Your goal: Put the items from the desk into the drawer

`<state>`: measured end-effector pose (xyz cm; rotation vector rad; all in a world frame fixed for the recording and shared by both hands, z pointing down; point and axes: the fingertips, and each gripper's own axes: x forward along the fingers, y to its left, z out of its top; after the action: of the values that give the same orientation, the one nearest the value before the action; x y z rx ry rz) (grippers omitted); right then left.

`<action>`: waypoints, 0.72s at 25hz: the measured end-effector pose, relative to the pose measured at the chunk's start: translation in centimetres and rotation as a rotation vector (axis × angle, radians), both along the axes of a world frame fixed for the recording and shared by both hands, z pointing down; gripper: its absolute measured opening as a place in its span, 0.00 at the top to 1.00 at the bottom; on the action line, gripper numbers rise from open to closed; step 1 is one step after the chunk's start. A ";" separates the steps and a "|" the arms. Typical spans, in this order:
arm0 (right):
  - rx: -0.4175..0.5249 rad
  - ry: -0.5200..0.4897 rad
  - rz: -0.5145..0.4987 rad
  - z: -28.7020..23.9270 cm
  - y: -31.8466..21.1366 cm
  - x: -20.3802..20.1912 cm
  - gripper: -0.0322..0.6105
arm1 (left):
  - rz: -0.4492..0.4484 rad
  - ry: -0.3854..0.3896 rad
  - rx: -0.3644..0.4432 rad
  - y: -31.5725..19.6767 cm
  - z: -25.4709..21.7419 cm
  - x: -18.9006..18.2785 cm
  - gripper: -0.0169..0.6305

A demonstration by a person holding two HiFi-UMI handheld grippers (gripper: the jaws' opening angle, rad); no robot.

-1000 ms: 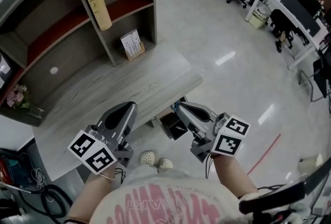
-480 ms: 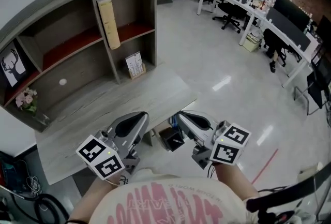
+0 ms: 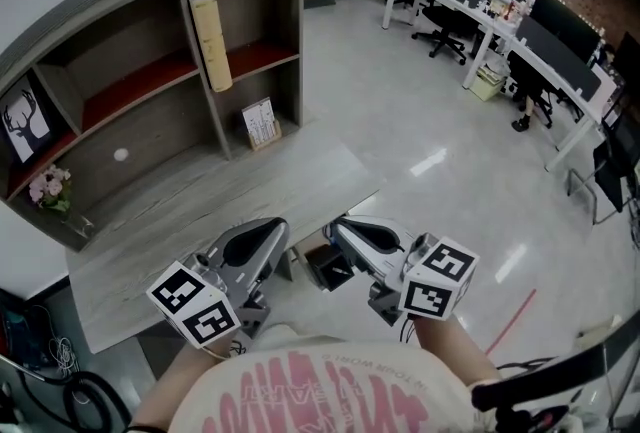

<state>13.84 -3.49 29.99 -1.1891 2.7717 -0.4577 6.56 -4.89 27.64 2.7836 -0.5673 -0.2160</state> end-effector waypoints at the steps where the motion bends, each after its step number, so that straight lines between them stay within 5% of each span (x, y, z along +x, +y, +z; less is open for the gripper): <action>1: -0.002 -0.003 -0.006 0.0 0.0 -0.1 0.95 | -0.001 -0.002 -0.002 0.0 0.1 -0.1 0.94; 18: 0.009 0.014 -0.027 -0.1 -0.8 -1.6 0.95 | -0.037 -0.003 -0.001 -0.7 0.0 -1.8 0.94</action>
<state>12.26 -4.32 29.93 -1.1581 2.8021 -0.4400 4.78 -5.62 27.65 2.7749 -0.6196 -0.2189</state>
